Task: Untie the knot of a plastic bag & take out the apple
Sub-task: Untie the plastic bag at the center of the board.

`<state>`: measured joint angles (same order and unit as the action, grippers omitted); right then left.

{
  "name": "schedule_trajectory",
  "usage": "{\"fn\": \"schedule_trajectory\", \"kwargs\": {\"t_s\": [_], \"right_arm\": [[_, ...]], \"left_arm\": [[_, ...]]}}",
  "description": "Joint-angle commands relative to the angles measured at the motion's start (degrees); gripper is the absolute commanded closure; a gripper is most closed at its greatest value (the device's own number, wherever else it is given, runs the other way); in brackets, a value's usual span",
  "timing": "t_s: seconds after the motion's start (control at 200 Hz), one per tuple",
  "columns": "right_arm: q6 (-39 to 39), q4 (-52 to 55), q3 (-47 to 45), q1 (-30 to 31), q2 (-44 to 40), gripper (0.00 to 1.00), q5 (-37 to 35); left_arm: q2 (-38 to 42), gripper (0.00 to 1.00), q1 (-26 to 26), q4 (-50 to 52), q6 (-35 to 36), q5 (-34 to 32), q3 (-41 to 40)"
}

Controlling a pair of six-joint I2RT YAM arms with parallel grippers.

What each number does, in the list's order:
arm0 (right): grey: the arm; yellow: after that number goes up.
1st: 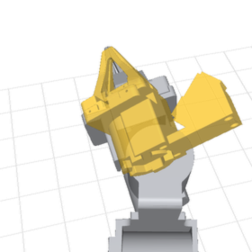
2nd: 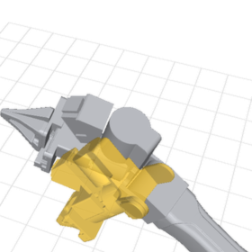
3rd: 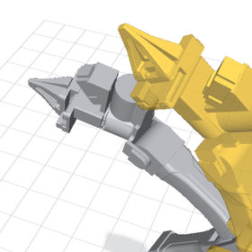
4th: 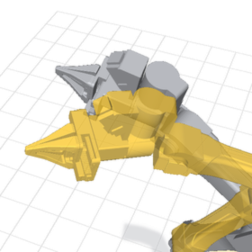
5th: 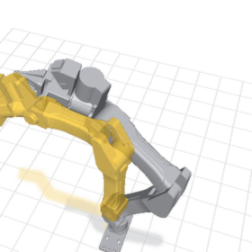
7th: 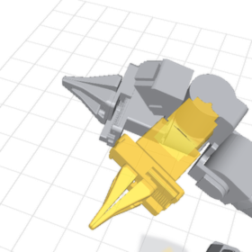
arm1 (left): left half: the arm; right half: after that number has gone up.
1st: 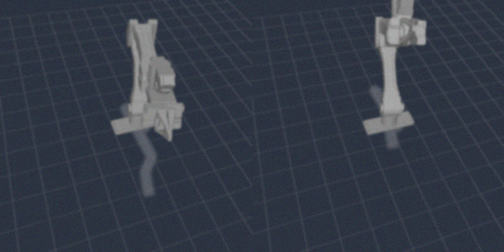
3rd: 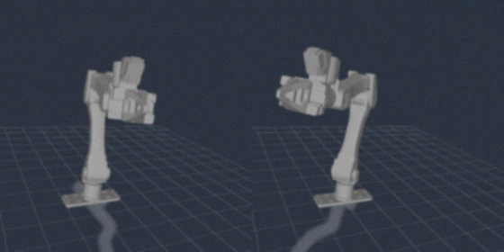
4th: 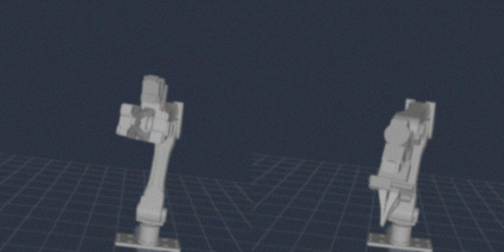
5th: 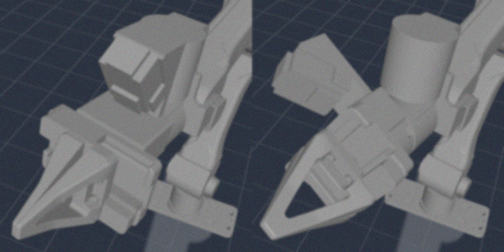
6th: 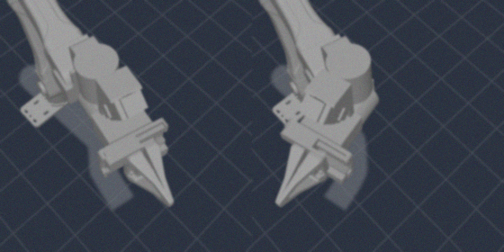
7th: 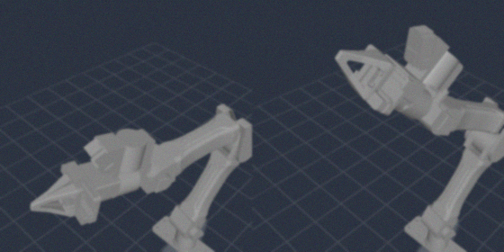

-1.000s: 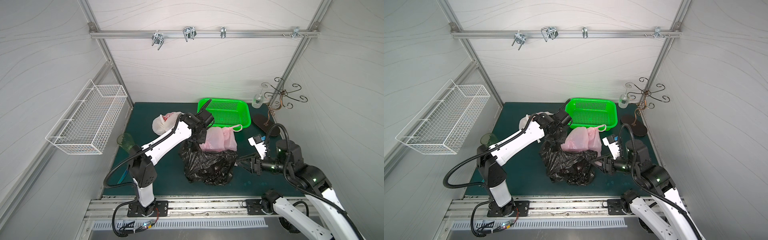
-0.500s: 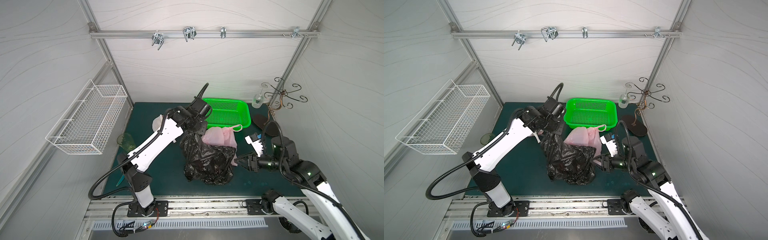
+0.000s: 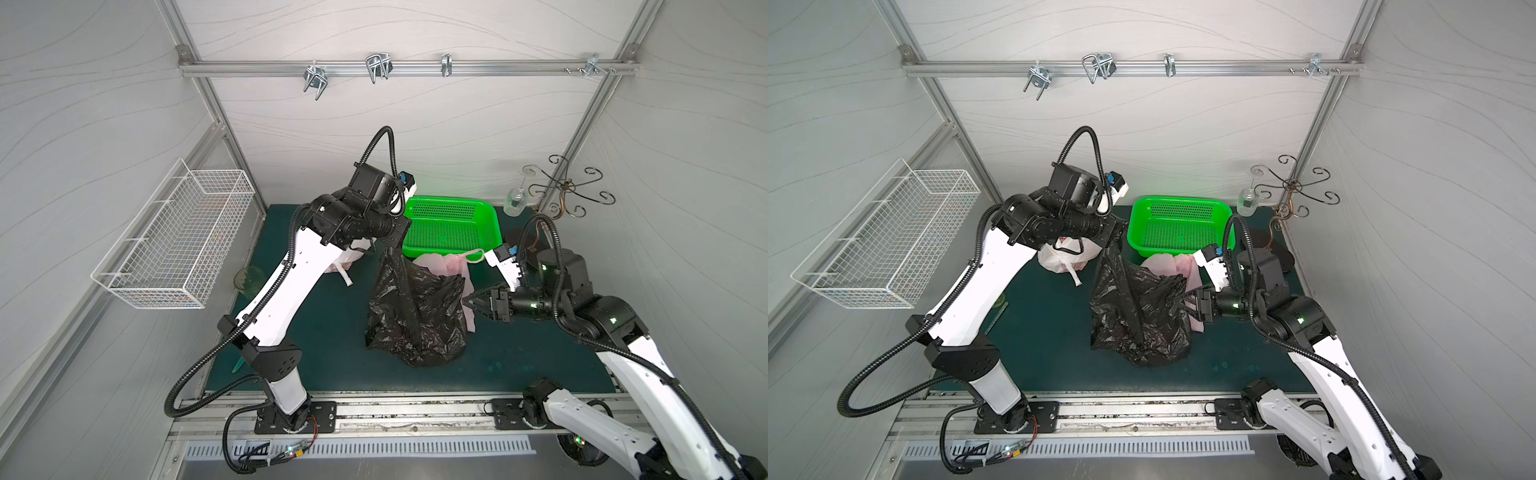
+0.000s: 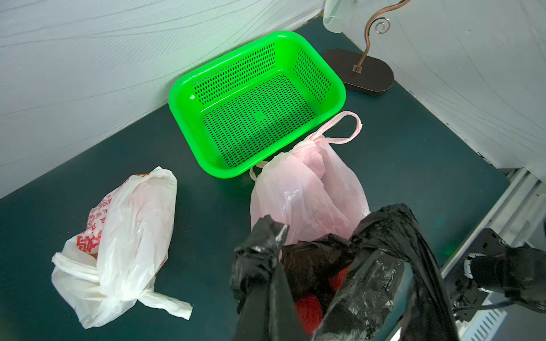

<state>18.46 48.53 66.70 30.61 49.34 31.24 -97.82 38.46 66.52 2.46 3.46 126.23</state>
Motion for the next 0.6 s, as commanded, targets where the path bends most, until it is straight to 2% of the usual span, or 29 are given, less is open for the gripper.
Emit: {"fn": "schedule_trajectory", "kwargs": {"t_s": [0.0, 0.045, 0.095, 0.15, 0.245, 0.33, 0.41, 0.455, 0.545, 0.595], "right_arm": [[-0.4, 0.1, 0.6, -0.2, 0.3, 0.55, 2.2], [-0.4, -0.2, 0.4, -0.2, 0.8, 0.54, 3.5], [-0.6, -0.2, 0.2, 0.0, 0.8, 0.53, 5.0], [-0.4, -1.0, -0.4, 0.2, 0.2, 0.52, 6.7], [2.0, -6.0, -2.7, 0.3, -1.2, 0.51, 14.0], [4.7, -10.0, -4.6, 0.6, -0.5, 0.52, 19.0], [6.9, -11.7, -5.2, 0.9, 1.2, 0.52, 20.1], [6.8, -10.4, -4.1, 1.4, 1.9, 0.54, 17.7], [2.8, 0.2, 1.2, 4.9, 2.9, 0.65, -3.3], [1.7, 1.0, 1.9, 5.1, 3.3, 0.67, -3.3]], "left_arm": [[3.9, 1.0, 0.5, -2.4, 3.1, 13.3, -0.9], [5.9, 1.0, 1.1, -3.8, 2.1, 17.5, -4.3], [9.0, 1.0, 2.3, -5.7, 1.5, 18.8, -9.4], [13.7, 1.0, 3.9, -8.6, 0.6, 18.3, -16.3], [21.3, 1.0, 4.7, -13.9, -2.6, 17.6, -28.3], [25.8, 1.0, 5.0, -15.7, -4.2, 16.9, -34.3], [29.4, 1.0, 5.2, -17.4, -5.5, 17.0, -38.8], [31.3, 1.0, 5.1, -18.7, -6.3, 17.8, -41.2], [33.9, 1.0, 5.2, -20.1, -7.8, 20.1, -44.5], [35.5, 1.0, 5.1, -20.6, -8.2, 22.1, -45.9]]}}
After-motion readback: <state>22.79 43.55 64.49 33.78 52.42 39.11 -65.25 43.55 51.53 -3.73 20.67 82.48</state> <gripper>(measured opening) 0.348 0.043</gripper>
